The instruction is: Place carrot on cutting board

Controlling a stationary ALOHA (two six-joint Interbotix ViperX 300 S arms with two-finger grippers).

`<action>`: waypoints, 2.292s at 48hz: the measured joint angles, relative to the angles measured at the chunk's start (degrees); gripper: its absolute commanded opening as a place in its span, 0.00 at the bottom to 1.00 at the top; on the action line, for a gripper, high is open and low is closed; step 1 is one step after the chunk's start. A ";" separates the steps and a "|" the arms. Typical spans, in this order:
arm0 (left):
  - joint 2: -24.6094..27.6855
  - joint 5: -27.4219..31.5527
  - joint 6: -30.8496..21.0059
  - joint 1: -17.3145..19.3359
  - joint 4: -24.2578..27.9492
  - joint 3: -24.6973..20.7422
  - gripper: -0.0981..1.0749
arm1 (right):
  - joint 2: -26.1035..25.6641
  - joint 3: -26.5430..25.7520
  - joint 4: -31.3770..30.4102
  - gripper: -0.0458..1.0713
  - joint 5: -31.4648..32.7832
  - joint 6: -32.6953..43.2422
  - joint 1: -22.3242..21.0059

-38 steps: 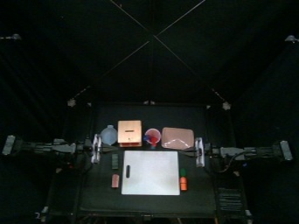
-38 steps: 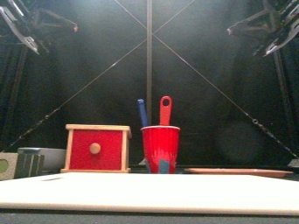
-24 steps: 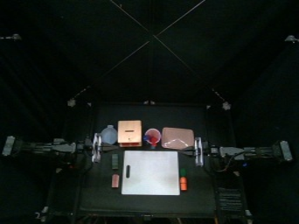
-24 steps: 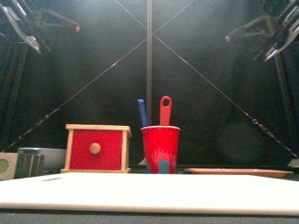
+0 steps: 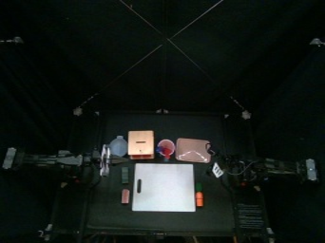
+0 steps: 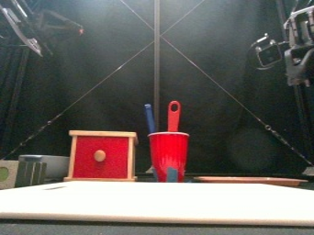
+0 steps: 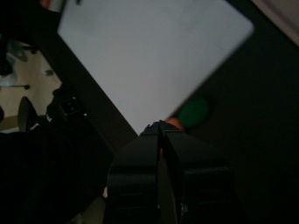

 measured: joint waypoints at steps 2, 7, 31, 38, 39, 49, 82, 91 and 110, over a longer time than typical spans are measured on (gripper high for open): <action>0.00 0.00 0.09 0.00 0.00 0.09 0.11 | 0.00 -0.88 -1.32 0.14 3.43 4.22 0.00; 0.00 0.00 0.00 0.18 0.00 0.26 0.11 | 0.00 -2.20 -4.66 0.14 10.28 15.47 1.05; 0.00 1.41 0.18 3.87 2.64 0.35 0.11 | 7.38 -3.25 -12.57 0.32 13.71 52.56 21.97; 0.00 1.49 0.18 5.62 3.25 0.70 0.11 | 9.93 -4.66 -16.52 0.56 11.87 60.21 26.81; 0.00 1.41 0.18 5.80 3.25 0.88 0.11 | 10.20 -4.75 -16.96 0.59 11.34 60.82 27.33; 0.00 1.41 0.18 6.77 3.25 2.37 0.11 | 13.80 -2.46 -18.81 0.88 0.70 65.92 32.26; 0.09 1.05 0.18 6.94 3.34 3.87 0.11 | 38.23 -5.62 -15.38 0.94 -8.53 71.46 33.84; 0.09 1.05 0.09 6.94 3.34 4.39 0.11 | 42.19 -6.33 -14.24 0.94 -9.40 74.00 35.68; 0.09 0.70 0.09 6.86 3.25 4.39 0.11 | 47.11 -7.47 -14.85 0.90 -9.76 77.70 37.53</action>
